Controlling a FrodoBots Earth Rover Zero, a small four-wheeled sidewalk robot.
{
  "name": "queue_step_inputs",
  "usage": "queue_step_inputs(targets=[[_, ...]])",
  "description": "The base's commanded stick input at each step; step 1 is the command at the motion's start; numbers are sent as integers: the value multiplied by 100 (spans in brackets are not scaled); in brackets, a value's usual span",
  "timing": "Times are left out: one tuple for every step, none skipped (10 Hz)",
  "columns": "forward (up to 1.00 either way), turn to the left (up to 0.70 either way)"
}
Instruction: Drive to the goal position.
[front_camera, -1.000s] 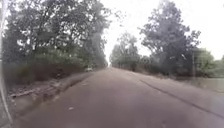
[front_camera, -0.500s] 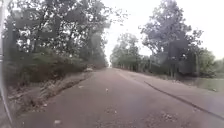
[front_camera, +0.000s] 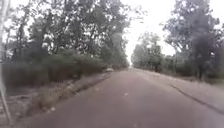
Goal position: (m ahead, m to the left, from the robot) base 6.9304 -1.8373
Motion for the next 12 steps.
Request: queue_step_inputs(targets=[[70,0],[70,0],[70,0],[70,0],[70,0],[70,0],[70,0],[70,0],[70,-3],[70,-7],[70,-10],[70,-18]])
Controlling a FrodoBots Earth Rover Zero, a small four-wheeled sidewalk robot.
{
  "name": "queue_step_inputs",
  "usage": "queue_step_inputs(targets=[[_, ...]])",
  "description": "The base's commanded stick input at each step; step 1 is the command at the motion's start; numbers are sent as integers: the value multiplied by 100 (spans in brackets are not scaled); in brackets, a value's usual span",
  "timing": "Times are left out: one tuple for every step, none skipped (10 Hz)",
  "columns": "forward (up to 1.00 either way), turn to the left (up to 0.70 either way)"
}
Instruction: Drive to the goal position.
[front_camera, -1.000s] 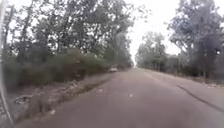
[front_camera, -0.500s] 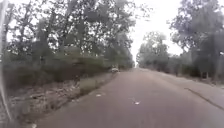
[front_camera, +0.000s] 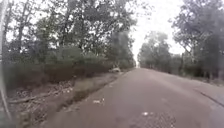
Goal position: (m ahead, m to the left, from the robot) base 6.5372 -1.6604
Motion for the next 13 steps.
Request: queue_step_inputs(targets=[[70,-32],[70,-33],[70,-34],[70,-34],[70,-30],[70,-13],[70,-2],[70,0],[70,0],[70,0],[70,0],[70,0],[70,0]])
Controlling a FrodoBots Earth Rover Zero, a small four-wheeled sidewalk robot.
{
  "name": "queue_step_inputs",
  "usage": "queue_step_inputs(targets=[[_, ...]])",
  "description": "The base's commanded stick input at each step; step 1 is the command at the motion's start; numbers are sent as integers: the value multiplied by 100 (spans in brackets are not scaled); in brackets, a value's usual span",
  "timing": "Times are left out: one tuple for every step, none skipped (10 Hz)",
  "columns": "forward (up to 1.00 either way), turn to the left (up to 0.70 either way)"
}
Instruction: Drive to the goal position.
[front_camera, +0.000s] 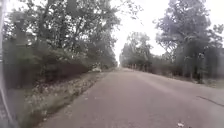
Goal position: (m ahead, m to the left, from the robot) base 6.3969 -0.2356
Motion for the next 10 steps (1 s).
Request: queue_step_inputs(targets=[[70,0],[70,0],[70,0],[70,0],[70,0],[70,0],[70,0],[70,0],[70,0],[70,0]])
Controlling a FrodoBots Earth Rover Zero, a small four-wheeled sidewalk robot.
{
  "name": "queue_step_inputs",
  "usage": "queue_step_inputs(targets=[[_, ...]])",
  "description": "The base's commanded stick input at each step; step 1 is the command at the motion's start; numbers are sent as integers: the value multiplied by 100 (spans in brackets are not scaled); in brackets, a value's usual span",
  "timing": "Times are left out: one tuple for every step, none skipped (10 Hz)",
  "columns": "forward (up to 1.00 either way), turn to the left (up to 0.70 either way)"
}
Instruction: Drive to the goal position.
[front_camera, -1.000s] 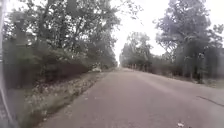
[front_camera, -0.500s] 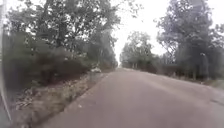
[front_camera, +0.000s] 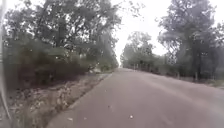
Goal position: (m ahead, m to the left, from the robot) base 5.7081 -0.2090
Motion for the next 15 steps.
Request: queue_step_inputs(targets=[[70,-17],[70,-27],[70,-18],[70,-6],[70,0],[70,0],[70,0],[70,0],[70,0],[70,0],[70,0],[70,0],[70,0],[70,0],[70,0]])
